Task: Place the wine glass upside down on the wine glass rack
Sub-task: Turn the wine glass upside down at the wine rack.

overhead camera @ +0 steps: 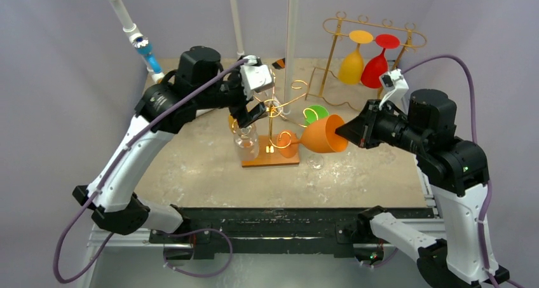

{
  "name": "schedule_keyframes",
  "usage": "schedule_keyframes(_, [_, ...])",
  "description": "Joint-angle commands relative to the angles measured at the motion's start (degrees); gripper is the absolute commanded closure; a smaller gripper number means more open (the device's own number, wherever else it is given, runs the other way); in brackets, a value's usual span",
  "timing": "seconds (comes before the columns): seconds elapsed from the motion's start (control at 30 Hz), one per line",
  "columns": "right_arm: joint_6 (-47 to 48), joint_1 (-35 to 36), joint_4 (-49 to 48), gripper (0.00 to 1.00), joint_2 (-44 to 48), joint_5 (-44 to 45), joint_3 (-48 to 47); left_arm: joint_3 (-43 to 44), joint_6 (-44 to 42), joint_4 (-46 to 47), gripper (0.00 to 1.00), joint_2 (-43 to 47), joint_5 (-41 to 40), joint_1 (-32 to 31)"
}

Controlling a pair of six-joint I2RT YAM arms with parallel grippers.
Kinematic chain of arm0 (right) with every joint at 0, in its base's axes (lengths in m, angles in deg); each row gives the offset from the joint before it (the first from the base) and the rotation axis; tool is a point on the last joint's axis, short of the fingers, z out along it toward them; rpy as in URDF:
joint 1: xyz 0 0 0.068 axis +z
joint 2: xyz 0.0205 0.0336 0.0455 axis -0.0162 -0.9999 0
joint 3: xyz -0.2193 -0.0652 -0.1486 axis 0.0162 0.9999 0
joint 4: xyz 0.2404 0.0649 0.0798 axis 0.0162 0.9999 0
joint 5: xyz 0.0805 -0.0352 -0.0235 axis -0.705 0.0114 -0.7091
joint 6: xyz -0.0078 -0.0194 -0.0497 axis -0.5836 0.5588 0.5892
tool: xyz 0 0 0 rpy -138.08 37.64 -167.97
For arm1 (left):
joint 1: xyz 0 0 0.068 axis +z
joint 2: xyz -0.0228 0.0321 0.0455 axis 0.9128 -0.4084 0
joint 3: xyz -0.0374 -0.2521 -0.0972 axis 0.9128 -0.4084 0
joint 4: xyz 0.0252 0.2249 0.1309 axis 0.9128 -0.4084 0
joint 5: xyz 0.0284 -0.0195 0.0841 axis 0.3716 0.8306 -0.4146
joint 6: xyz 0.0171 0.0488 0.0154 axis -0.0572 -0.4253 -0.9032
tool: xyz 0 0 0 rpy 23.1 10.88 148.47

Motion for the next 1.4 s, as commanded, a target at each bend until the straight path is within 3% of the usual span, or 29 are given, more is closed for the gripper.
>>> schedule_keyframes(0.0, [-2.07,0.08,-5.01,1.0,2.08,-0.99,1.51,0.03,1.74,3.72,0.2,-4.45,-8.37,-0.2])
schedule_keyframes(0.33, [-2.16,0.08,-2.58,1.0,1.13,0.67,-4.71,4.79,3.23,0.82,0.3,-14.13,-9.01,-0.55])
schedule_keyframes(0.53, [-1.42,0.08,-0.54,1.0,1.41,1.78,-5.91,3.88,2.32,0.64,0.55,-13.45,-9.46,-0.56])
schedule_keyframes(0.83, [0.46,0.08,3.77,1.0,4.54,9.5,1.0,4.69,2.49,-0.46,0.58,-13.09,-8.52,-0.6])
schedule_keyframes(0.93, [0.71,0.15,4.6,1.0,5.37,11.08,1.88,5.41,2.85,-0.45,0.53,-12.76,-8.21,-0.55])
schedule_keyframes(1.23, [1.99,0.13,10.14,1.0,2.02,12.94,-11.47,12.74,6.72,0.97,0.05,-9.36,-7.66,-0.59])
schedule_keyframes(1.37, [1.34,0.08,11.37,1.0,-0.77,10.96,-20.36,16.2,5.63,-1.52,0.0,-7.94,-4.91,-0.61])
